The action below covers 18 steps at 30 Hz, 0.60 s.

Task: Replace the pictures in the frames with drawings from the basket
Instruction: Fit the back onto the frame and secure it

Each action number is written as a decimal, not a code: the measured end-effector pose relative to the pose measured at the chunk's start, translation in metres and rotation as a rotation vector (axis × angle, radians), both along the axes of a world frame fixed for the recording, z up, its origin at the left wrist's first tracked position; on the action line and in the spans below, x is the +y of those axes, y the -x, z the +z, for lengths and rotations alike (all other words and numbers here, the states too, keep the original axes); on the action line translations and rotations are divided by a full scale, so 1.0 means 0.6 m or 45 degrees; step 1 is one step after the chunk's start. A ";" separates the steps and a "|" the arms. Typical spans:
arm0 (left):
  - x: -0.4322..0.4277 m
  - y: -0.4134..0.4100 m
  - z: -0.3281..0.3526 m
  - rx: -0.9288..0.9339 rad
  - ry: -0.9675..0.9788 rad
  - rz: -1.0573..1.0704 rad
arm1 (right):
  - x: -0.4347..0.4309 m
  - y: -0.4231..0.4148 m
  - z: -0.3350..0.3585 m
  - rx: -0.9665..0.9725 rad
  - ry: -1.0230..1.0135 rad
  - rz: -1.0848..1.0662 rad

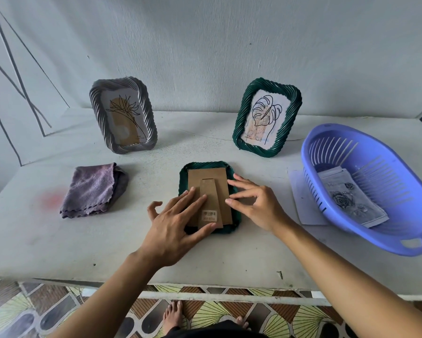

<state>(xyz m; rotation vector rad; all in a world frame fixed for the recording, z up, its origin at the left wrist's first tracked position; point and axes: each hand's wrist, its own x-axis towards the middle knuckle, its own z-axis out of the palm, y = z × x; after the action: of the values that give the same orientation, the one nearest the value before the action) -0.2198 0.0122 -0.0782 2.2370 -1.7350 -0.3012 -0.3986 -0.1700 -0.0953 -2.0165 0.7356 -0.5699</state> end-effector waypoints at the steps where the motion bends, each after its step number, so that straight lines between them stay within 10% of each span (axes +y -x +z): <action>1: 0.000 0.000 0.000 -0.001 0.006 0.002 | 0.002 -0.002 -0.003 -0.021 0.033 -0.024; 18: -0.077 -0.042 0.001 -0.089 0.373 0.189 | -0.026 -0.046 0.011 0.109 0.593 -0.067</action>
<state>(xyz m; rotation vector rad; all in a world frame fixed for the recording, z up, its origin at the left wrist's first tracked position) -0.1948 -0.0337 -0.0778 2.1650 -1.5218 0.0621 -0.3711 -0.1854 -0.0885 -2.4681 0.7594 -0.7410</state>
